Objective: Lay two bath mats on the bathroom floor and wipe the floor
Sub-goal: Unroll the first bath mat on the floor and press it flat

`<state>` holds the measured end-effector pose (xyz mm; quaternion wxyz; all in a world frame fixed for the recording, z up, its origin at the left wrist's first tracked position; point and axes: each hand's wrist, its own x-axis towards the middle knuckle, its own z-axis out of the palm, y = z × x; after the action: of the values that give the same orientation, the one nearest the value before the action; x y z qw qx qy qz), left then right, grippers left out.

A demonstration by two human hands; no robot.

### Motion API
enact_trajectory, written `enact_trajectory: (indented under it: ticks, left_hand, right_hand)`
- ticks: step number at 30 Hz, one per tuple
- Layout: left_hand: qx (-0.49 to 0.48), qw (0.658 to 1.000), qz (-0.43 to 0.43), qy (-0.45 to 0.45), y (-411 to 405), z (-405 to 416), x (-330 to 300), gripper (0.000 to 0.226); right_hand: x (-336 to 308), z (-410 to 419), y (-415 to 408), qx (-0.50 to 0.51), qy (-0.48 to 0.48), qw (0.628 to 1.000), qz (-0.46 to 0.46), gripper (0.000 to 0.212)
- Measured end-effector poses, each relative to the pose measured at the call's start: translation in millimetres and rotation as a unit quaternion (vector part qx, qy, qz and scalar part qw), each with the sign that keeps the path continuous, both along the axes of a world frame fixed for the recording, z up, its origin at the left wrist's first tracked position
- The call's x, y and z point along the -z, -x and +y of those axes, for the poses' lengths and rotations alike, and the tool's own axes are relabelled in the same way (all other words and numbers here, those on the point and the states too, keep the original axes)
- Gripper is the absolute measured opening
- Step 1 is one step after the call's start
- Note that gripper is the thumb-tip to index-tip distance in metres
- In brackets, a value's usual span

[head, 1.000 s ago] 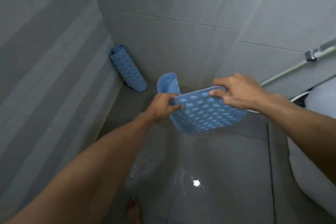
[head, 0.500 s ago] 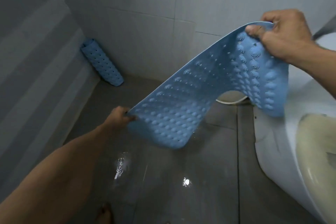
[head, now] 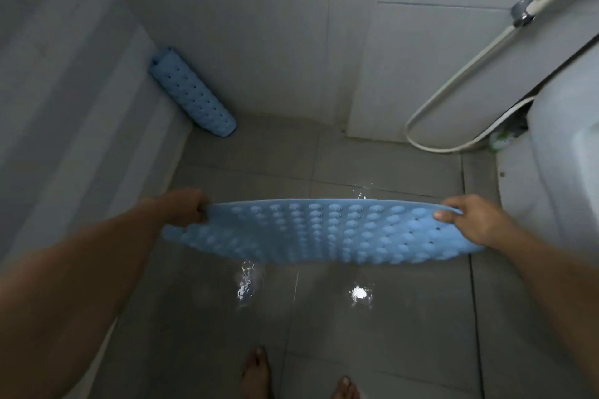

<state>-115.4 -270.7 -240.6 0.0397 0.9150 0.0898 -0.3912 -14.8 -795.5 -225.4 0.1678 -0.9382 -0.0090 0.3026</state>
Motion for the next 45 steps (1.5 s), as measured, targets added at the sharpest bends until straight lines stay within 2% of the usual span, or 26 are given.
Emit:
enact_trajectory:
  ticks: [3,6,10,14,17,19,21,23,26,30,35,45]
  left_hand:
    - [0.012,0.998,0.064,0.011,-14.5,13.1,20.0,0.027]
    - [0.038,0.998,0.046,-0.002,-41.0,15.3,65.9,0.031]
    - [0.058,0.996,-0.043,-0.061,-71.5,13.4,161.4,0.041]
    - [0.014,0.984,-0.144,-0.105,-110.1,5.4,256.4,0.035]
    - [0.013,0.965,-0.208,-0.157,-143.5,3.5,302.4,0.028]
    - [0.026,0.947,-0.254,-0.197,-156.5,3.4,328.6,0.029]
    - [0.017,0.939,-0.295,-0.177,-157.6,-1.2,355.7,0.046]
    - [-0.025,0.950,-0.291,-0.109,-141.7,-11.2,389.4,0.062]
    - [-0.107,0.969,-0.219,-0.047,-105.0,-35.8,447.6,0.073]
    - [-0.125,0.965,-0.231,-0.003,-90.3,-55.8,515.6,0.071]
    - [-0.106,0.946,-0.305,-0.024,-101.6,-50.9,542.2,0.065]
    - [-0.080,0.940,-0.332,-0.017,-123.5,-44.3,542.7,0.064]
  right_hand:
    - [37.0,12.1,-4.2,-0.011,0.010,1.000,0.018,0.024]
    - [98.8,20.2,-20.4,-0.035,0.045,0.998,0.011,0.045]
    - [191.9,39.4,-48.9,-0.033,0.073,0.996,-0.029,0.045]
    - [280.1,47.9,-78.3,-0.041,0.115,0.986,-0.116,0.029]
    - [320.6,61.5,-100.8,-0.037,0.161,0.966,-0.200,0.022]
    - [344.2,70.5,-112.2,-0.018,0.176,0.947,-0.268,0.028]
    - [367.8,80.2,-111.6,-0.010,0.163,0.936,-0.312,0.043]
    - [395.3,93.4,-95.2,-0.035,0.122,0.946,-0.299,0.050]
    - [446.5,122.8,-56.1,-0.066,0.093,0.974,-0.196,0.057]
    - [516.5,142.7,-20.8,0.031,0.088,0.986,-0.138,0.061]
    - [549.9,144.1,-10.2,0.073,0.090,0.970,-0.215,0.058]
    - [553.3,149.3,-12.3,0.111,0.117,0.963,-0.218,0.065]
